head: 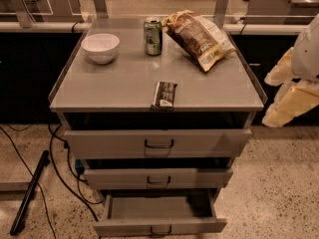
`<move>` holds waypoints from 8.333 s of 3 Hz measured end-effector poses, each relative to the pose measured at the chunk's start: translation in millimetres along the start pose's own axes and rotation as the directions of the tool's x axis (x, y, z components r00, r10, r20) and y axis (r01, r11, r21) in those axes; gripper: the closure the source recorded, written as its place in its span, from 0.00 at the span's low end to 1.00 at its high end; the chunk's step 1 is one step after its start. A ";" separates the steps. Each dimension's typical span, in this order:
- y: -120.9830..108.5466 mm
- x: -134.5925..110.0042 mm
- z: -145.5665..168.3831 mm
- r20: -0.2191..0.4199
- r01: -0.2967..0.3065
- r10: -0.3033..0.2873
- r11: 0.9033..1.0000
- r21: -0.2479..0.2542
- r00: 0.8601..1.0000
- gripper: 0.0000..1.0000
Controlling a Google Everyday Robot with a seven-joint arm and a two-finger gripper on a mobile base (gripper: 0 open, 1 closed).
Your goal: Close bottom drawer
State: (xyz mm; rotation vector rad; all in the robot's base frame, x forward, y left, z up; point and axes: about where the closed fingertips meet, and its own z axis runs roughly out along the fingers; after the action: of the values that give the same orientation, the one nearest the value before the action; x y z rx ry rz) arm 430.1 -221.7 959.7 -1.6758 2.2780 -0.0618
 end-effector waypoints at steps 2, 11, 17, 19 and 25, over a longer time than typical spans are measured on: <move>51.8 21.4 85.3 0.014 -0.089 0.091 0.989 -0.121 0.996 0.89; 211.3 136.5 422.3 0.100 -0.135 0.174 0.938 -0.318 0.980 1.00; 252.2 141.2 658.6 0.365 -0.002 0.134 0.941 -0.338 0.921 1.00; 237.2 140.7 700.1 0.437 0.014 0.068 0.983 -0.182 0.897 1.00; 219.4 143.5 799.1 0.468 0.004 0.007 1.000 -0.024 0.884 1.00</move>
Offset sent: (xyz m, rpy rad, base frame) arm -0.0554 0.0170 -0.1976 0.1275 0.2350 -0.0825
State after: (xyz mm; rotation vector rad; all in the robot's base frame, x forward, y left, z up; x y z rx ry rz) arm 407.3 -169.1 120.6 -1.4976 1.9169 0.3387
